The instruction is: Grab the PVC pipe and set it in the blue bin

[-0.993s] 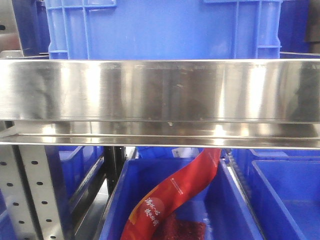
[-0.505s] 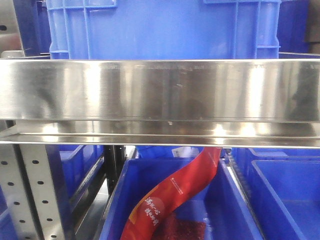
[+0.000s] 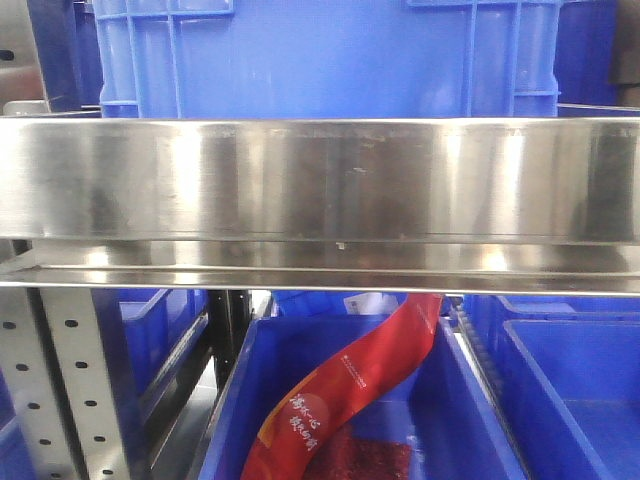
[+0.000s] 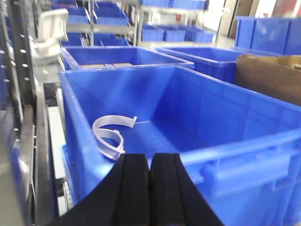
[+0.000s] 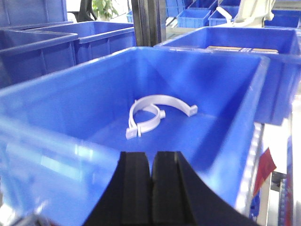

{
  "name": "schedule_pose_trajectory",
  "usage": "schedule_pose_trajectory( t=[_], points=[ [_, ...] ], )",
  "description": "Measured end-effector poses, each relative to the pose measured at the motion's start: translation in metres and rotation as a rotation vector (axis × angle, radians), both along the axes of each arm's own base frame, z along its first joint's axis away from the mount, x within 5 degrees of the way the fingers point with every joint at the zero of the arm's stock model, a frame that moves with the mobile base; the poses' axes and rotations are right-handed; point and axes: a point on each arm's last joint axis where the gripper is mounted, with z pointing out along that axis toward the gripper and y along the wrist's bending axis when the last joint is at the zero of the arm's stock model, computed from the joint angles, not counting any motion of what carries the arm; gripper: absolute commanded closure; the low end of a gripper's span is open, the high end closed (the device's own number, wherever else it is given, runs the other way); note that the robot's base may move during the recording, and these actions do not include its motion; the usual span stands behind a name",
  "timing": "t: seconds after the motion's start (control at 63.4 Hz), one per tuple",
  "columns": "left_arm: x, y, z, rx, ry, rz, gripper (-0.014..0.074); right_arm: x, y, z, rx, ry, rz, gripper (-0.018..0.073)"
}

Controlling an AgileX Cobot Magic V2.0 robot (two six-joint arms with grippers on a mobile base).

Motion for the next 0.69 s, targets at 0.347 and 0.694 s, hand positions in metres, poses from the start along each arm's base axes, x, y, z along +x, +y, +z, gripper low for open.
schedule_pose_trajectory(
  t=[0.347,0.694],
  points=[
    [-0.027,0.013,0.006,-0.043,-0.083,0.005,0.0708,-0.033,-0.011,0.013,0.031,-0.097,-0.001,0.0727],
    [-0.027,0.013,0.006,-0.044,-0.086,0.005,0.0708,-0.033,-0.012,0.014,0.036,-0.112,-0.003,0.0728]
  ],
)
